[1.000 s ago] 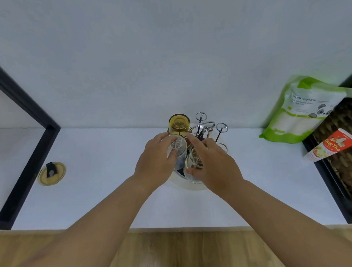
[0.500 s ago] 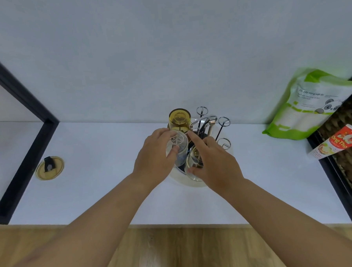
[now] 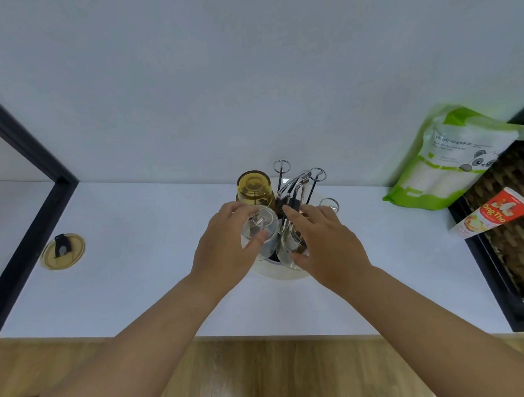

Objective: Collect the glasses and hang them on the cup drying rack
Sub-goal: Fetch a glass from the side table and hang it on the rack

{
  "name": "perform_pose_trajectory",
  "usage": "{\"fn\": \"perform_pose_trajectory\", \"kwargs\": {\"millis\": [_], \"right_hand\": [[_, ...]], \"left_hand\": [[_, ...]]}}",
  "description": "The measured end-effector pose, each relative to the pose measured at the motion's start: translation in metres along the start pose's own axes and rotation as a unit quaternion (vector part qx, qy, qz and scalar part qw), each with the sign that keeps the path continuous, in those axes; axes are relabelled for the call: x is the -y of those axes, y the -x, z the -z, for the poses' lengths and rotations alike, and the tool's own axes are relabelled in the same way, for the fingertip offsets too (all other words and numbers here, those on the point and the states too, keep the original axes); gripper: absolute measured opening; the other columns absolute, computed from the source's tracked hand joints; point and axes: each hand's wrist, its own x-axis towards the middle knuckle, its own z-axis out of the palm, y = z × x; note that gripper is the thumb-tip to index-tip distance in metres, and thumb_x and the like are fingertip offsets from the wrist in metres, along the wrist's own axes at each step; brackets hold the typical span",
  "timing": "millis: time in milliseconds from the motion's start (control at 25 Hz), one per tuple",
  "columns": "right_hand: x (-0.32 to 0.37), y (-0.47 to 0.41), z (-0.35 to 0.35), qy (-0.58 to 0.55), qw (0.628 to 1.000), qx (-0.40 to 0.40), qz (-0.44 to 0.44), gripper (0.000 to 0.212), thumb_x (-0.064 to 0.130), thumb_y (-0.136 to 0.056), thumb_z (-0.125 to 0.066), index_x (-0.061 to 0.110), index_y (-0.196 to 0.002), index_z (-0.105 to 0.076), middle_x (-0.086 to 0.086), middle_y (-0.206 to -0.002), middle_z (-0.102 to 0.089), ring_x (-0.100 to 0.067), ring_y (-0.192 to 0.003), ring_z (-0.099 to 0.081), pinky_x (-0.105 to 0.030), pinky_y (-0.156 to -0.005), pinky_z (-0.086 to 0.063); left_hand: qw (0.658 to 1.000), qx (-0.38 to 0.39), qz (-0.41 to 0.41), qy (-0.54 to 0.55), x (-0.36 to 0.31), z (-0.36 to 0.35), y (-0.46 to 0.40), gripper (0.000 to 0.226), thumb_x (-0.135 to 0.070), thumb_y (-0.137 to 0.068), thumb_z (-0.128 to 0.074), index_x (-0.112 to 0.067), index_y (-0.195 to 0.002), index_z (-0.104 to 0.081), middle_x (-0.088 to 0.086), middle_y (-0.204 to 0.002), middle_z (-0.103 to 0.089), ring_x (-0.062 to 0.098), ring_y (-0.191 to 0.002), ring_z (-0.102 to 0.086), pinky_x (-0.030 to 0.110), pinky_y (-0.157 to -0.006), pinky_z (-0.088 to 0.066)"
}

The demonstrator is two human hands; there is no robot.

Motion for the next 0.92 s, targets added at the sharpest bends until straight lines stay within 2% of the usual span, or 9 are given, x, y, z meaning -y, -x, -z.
{"fn": "perform_pose_trajectory", "kwargs": {"millis": [200, 360, 480, 600, 720, 840, 920], "right_hand": [[-0.021, 0.003, -0.002, 0.015, 1.0, 0.001, 0.009, 0.086, 0.038, -0.087, -0.082, 0.026, -0.161, -0.041, -0.009, -0.162, -0.047, -0.032, -0.155, -0.037, -0.051, -0.096, -0.059], [-0.039, 0.007, 0.001, 0.0, 1.0, -0.007, 0.008, 0.089, 0.054, -0.088, -0.075, 0.034, -0.164, -0.033, -0.007, -0.174, -0.027, -0.03, -0.164, -0.015, -0.053, -0.107, -0.05], [-0.045, 0.009, 0.007, -0.025, 1.0, -0.014, 0.009, 0.1, 0.062, -0.079, -0.081, 0.036, -0.164, -0.033, -0.006, -0.177, -0.021, -0.027, -0.165, -0.009, -0.053, -0.114, -0.044], [-0.042, 0.009, 0.011, -0.046, 0.999, -0.015, 0.016, 0.111, 0.07, -0.071, -0.083, 0.036, -0.164, -0.033, -0.008, -0.176, -0.022, -0.028, -0.165, -0.009, -0.053, -0.125, -0.033], [-0.028, 0.009, 0.018, -0.062, 0.998, 0.015, 0.003, 0.114, 0.079, -0.073, -0.074, 0.04, -0.166, -0.022, -0.004, -0.178, -0.014, -0.025, -0.165, 0.002, -0.061, -0.128, -0.02], [-0.015, 0.008, 0.02, -0.061, 0.997, 0.038, -0.024, 0.115, 0.09, -0.075, -0.059, 0.039, -0.168, -0.014, 0.0, -0.179, -0.005, -0.023, -0.165, 0.009, -0.066, -0.129, -0.008], [-0.01, 0.008, 0.015, -0.056, 0.997, 0.046, -0.041, 0.115, 0.095, -0.076, -0.049, 0.039, -0.168, -0.009, 0.0, -0.18, -0.003, -0.023, -0.165, 0.01, -0.065, -0.128, -0.005]], "left_hand": [[1.0, -0.015, 0.003, 0.001, -0.013, -0.011, 0.02, 0.051, -0.051, -0.093, -0.067, -0.036, -0.141, -0.056, -0.016, -0.143, -0.05, 0.007, -0.129, -0.046, 0.02, -0.096, -0.038], [1.0, 0.001, 0.014, -0.002, -0.023, -0.021, 0.034, 0.06, -0.056, -0.093, -0.065, -0.039, -0.148, -0.048, -0.02, -0.152, -0.042, 0.006, -0.137, -0.04, 0.023, -0.102, -0.038], [1.0, 0.02, 0.012, -0.017, -0.026, -0.021, 0.039, 0.064, -0.061, -0.092, -0.061, -0.043, -0.151, -0.043, -0.021, -0.157, -0.038, 0.005, -0.142, -0.034, 0.023, -0.105, -0.033], [0.997, 0.002, -0.035, -0.062, -0.023, -0.01, 0.038, 0.064, -0.069, -0.091, -0.054, -0.042, -0.148, -0.05, -0.015, -0.158, -0.042, 0.012, -0.143, -0.035, 0.037, -0.111, -0.038], [0.993, -0.029, -0.057, -0.098, -0.013, 0.004, 0.023, 0.074, -0.076, -0.085, -0.053, -0.036, -0.147, -0.053, -0.008, -0.161, -0.037, 0.02, -0.149, -0.029, 0.047, -0.114, -0.035], [0.995, 0.032, -0.03, -0.085, -0.008, 0.013, 0.002, 0.088, -0.086, -0.08, -0.048, -0.044, -0.156, -0.035, -0.011, -0.171, -0.014, 0.018, -0.158, -0.01, 0.049, -0.121, -0.024], [0.994, 0.077, -0.019, -0.07, -0.007, 0.011, -0.005, 0.094, -0.087, -0.08, -0.049, -0.046, -0.16, -0.022, -0.014, -0.172, -0.006, 0.016, -0.159, -0.005, 0.05, -0.123, -0.024]]}}
